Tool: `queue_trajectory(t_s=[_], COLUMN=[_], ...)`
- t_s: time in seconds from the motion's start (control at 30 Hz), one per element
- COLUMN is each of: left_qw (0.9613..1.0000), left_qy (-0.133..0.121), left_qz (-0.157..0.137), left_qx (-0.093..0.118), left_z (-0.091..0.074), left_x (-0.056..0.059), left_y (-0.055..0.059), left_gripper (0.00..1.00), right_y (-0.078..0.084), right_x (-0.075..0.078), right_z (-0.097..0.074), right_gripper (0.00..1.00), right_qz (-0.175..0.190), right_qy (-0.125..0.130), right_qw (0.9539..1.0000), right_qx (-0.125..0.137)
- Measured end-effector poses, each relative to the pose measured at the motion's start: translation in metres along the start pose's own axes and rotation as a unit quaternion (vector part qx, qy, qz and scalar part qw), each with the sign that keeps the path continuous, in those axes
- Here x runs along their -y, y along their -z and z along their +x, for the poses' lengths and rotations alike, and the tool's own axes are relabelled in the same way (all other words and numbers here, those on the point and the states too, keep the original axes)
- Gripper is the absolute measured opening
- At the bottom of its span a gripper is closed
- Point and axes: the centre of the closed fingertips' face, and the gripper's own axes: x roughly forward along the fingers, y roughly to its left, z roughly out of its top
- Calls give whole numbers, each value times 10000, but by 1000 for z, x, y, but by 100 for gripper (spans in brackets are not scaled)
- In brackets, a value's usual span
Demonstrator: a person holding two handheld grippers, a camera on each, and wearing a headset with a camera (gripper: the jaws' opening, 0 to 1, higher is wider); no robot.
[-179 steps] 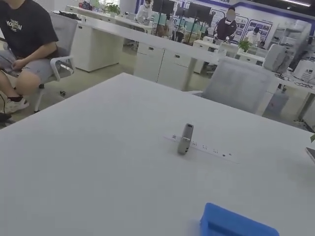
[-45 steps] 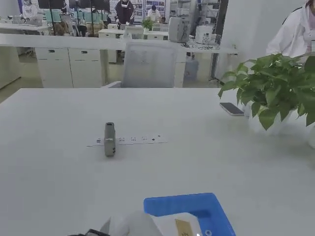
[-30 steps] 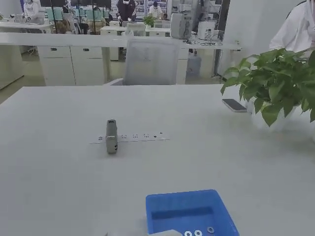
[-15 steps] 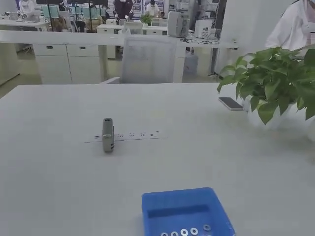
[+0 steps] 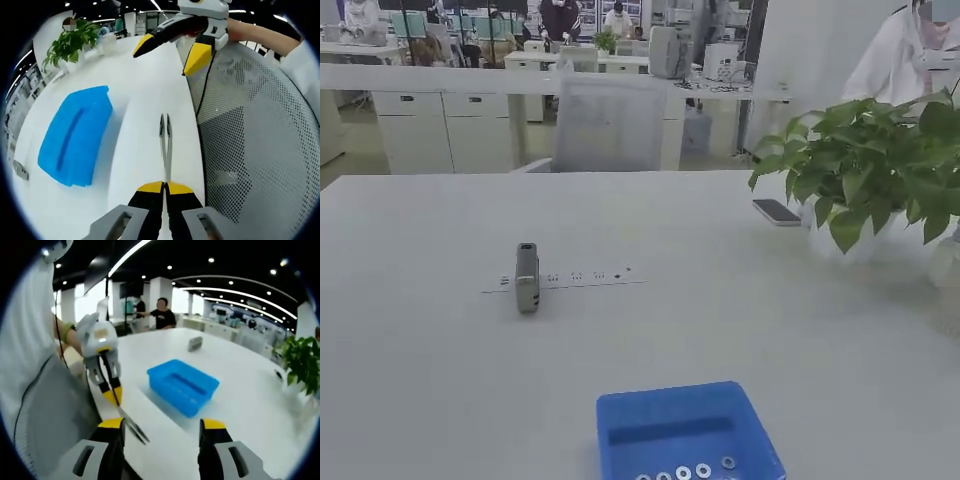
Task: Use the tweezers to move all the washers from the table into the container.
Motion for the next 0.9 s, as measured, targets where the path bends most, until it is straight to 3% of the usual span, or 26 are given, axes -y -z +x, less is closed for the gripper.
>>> queue_trajectory(t_s=[0.1, 0.3, 0.33, 0.43, 0.53, 0.63, 0.67, 0.7, 0.77, 0.8, 0.83, 0.87, 0.9], left_qw=[9999, 10000, 9999, 9986, 9938, 9819, 9732, 9619, 9461, 9347, 9272, 9140, 9053], left_qy=[-9, -51, -69, -42, -141, -393, -481, -663, -906, -1133, -1324, -1643, -1811], left_qz=[54, -28, -74, -449, -869, -1337, -1628, -1844, -2080, -2178, -2195, -2246, -2298], left_qx=[-101, 79, 120, 267, 683, 1283, 1553, 1904, 2312, 2571, 2733, 2953, 3079], left_z=[1, -2, -3, -7, -18, -37, -47, -58, -74, -86, -94, -107, -114], left_x=[2, 2, 2, 5, 6, 2, 0, -5, -11, -16, -19, -24, -27], left_y=[4, 4, 4, 6, 0, -11, -15, -21, -28, -31, -32, -34, -34], left_gripper=[0, 0, 6, 13, 19, 31, 34, 38, 46, 49, 53, 57, 60], right_y=[-1, -8, -10, -14, -16, -26, -32, -36, -41, -43, -44, -45, -48], right_x=[6, 13, 14, 21, 32, 41, 43, 46, 51, 54, 56, 57, 58], right_z=[-5, -16, -19, -25, -29, -34, -37, -39, -43, -46, -47, -47, -47], right_gripper=[61, 63, 64, 64, 66, 69, 70, 71, 72, 73, 75, 78, 80], right_qz=[19, 14, 0, -11, 213, 240, 404, 564, 707, 755, 796, 805, 851], right_qy=[201, 479, 560, 824, 1094, 1306, 1339, 1351, 1413, 1434, 1464, 1473, 1473], right_qw=[9998, 9987, 9982, 9958, 9921, 9879, 9851, 9821, 9782, 9763, 9746, 9741, 9722], right_qx=[46, 168, 218, 391, 575, 802, 1003, 1183, 1350, 1438, 1497, 1516, 1609])
